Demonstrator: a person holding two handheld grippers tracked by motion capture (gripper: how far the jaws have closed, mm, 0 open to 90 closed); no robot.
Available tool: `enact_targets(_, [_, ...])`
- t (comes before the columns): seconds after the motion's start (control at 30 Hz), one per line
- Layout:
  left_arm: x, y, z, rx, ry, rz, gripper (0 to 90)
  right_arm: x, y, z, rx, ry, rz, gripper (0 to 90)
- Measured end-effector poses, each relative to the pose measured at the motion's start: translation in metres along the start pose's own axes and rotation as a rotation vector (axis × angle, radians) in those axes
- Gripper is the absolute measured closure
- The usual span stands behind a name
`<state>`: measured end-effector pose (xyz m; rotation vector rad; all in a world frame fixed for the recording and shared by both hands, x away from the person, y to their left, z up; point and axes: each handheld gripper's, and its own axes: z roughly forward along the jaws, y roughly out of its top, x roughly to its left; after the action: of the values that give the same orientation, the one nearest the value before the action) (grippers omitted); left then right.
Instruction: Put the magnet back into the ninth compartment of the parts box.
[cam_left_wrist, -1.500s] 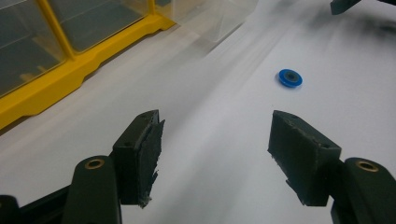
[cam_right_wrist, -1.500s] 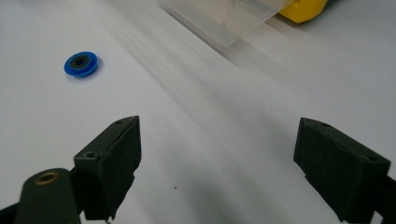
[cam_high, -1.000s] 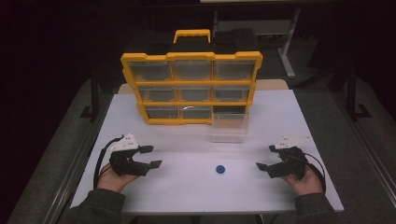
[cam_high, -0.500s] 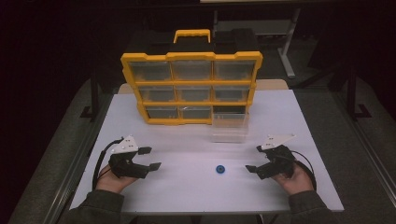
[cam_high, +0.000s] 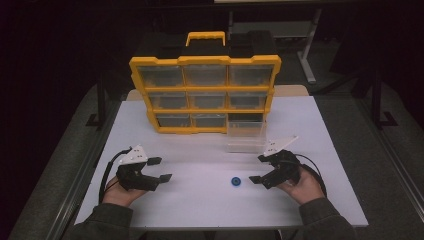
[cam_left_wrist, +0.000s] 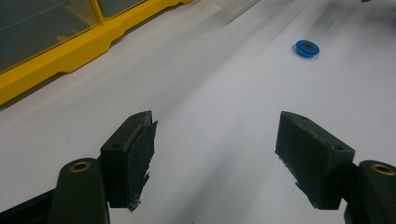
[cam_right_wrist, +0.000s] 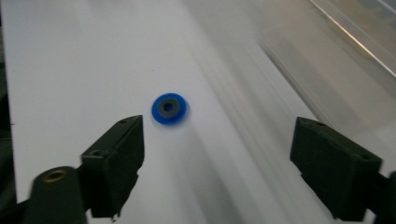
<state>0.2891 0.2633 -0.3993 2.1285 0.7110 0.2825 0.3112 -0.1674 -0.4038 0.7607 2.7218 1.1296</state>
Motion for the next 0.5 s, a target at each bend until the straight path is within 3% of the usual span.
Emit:
enact_targets(0.13, [0.001, -0.001, 0.0, 0.003, -0.001, -0.003, 27.9, 0.004, 0.008, 0.008, 0.024, 0.014, -0.017, 20.1])
enact_targets(0.5, [0.001, -0.001, 0.001, 0.003, -0.003, -0.003, 28.1, 0.007, 0.024, 0.03, 0.071, 0.083, -0.084, 34.1])
